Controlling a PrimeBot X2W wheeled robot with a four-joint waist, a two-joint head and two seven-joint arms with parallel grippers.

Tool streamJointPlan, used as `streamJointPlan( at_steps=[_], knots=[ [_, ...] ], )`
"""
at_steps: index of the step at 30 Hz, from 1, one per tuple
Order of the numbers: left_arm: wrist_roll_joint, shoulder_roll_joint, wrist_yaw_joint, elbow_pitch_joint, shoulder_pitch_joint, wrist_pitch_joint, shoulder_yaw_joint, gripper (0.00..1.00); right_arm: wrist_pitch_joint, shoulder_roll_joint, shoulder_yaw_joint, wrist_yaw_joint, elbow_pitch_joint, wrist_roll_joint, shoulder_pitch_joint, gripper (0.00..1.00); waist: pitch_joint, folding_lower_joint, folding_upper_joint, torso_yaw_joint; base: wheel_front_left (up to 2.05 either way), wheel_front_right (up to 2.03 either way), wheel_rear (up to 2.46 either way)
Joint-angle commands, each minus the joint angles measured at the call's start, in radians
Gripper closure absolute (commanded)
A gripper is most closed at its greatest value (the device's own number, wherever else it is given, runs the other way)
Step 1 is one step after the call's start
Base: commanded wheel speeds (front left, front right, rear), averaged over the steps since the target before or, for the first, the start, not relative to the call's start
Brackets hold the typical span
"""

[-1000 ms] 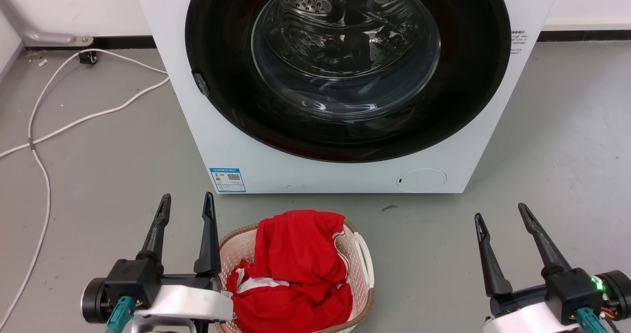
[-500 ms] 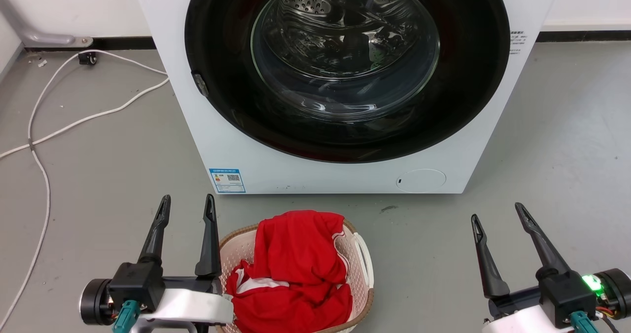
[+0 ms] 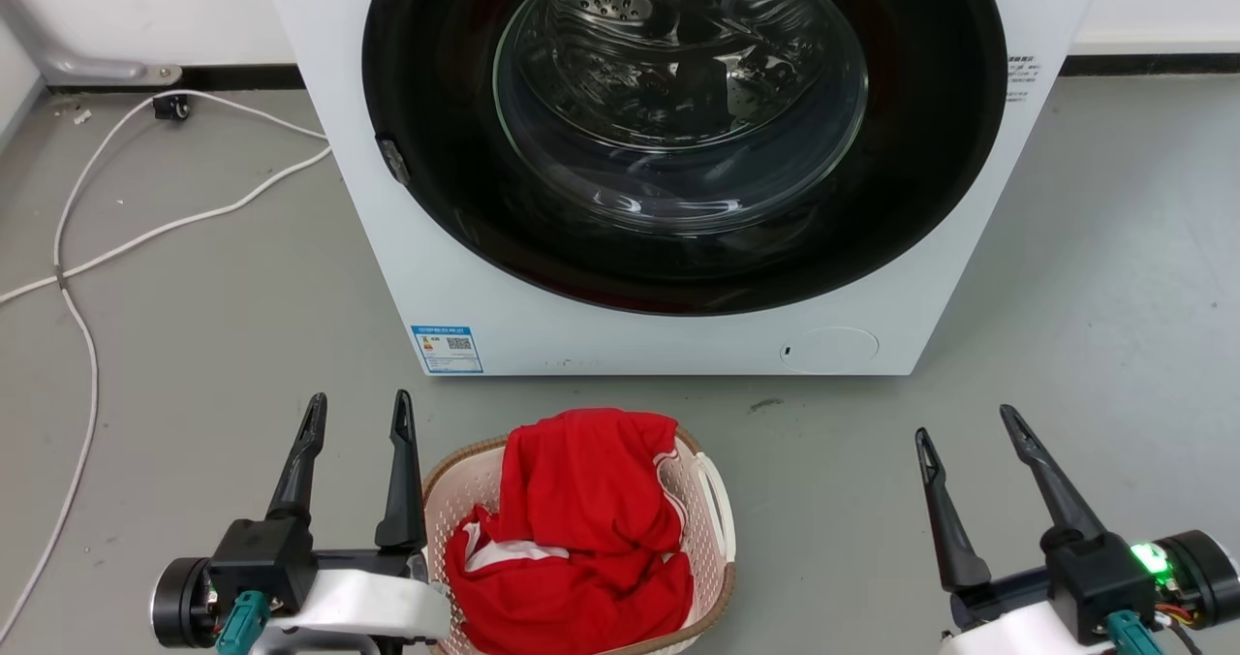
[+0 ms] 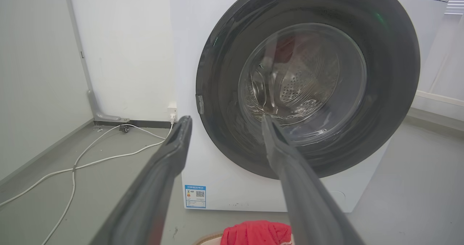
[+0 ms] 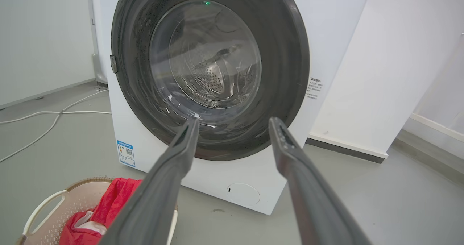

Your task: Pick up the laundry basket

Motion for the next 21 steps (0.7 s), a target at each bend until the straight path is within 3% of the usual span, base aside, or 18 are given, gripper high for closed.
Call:
streamJointPlan(
  at_steps=[1, 21],
  knots=[
    [-0.001, 0.002, 0.005, 0.013, -0.01, -0.003, 0.005, 0.0, -0.002, -0.001, 0.008, 0.0, 0.015, 0.005, -0.02, 0.0, 0.011, 0.0, -0.0001, 0.0, 0.0, 0.0, 0.0],
    [0.014, 0.001, -0.046, 0.297, -0.189, -0.003, 0.106, 0.0, -0.002, -0.001, 0.114, 0.0, 0.387, -0.034, -0.295, 0.0, 0.229, 0.0, -0.0001, 0.01, 0.0, 0.0, 0.0]
  ],
)
